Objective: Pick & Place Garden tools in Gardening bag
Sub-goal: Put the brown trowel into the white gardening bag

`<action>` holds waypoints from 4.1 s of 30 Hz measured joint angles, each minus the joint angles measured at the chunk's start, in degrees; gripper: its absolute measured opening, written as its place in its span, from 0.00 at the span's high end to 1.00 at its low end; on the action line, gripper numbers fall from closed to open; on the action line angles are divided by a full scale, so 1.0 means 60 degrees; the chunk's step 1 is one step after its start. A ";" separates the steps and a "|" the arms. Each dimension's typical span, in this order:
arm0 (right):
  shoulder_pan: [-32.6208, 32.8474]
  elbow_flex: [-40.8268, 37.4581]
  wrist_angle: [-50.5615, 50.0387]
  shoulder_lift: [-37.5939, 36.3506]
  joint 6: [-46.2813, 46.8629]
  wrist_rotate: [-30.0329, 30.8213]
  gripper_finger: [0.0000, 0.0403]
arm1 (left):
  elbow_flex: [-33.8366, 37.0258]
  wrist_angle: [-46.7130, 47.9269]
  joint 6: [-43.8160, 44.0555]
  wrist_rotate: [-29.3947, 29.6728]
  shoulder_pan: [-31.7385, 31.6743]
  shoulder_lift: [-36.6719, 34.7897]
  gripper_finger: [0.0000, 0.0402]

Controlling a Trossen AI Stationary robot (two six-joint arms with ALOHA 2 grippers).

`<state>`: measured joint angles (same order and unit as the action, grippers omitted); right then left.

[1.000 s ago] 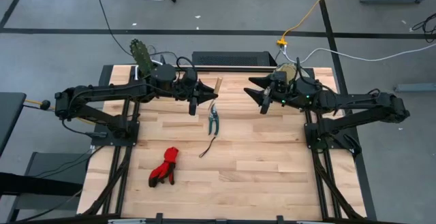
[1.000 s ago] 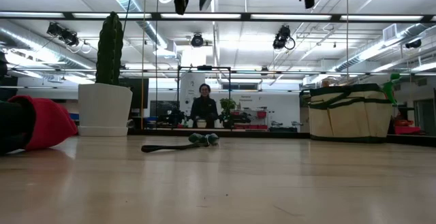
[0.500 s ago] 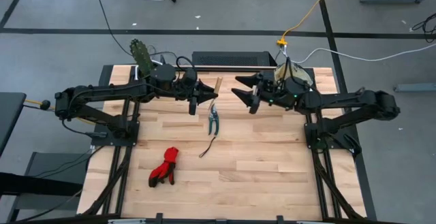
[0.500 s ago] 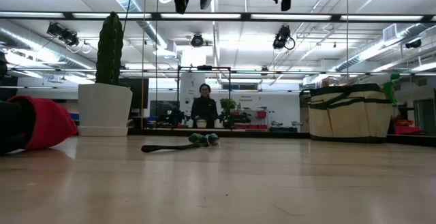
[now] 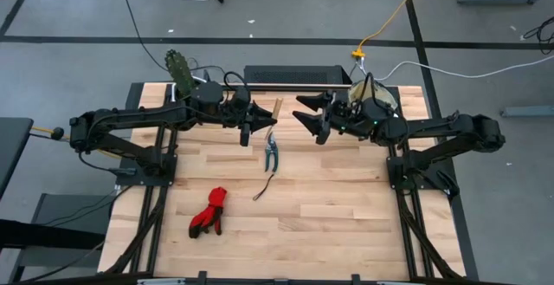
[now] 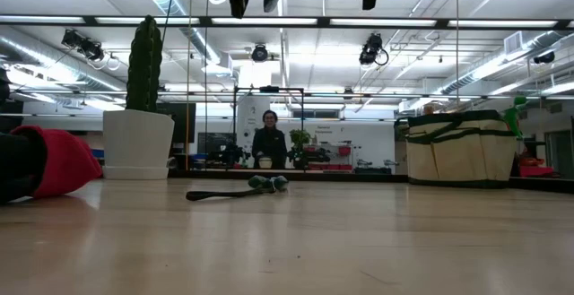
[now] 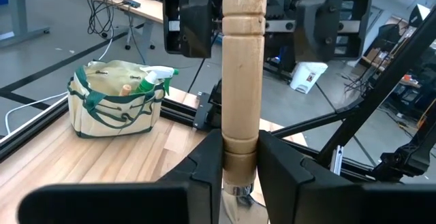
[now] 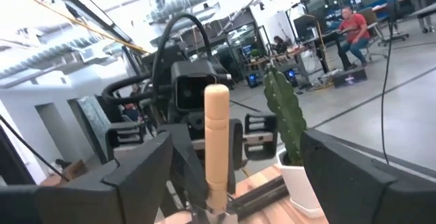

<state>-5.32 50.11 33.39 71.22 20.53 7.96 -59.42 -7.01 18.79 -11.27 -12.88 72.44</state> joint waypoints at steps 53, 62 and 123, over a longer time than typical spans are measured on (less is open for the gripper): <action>-0.0156 0.1213 -0.0333 0.1394 0.0182 -0.0512 0.20 | -0.0004 -0.0011 0.0021 -0.0175 0.0000 0.0000 0.81; -0.0408 0.1209 0.0208 0.1773 0.0542 -0.0731 0.20 | -0.0004 -0.0007 0.0021 -0.0175 -0.0004 0.0000 0.81; -0.0499 0.1756 -0.0284 0.2040 0.0914 -0.1524 0.51 | -0.0004 -0.0011 0.0018 -0.0357 -0.0004 0.0000 0.80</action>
<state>-8.32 60.64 31.68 83.46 26.02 -1.19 -59.44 -7.07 18.90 -13.41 -12.91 72.44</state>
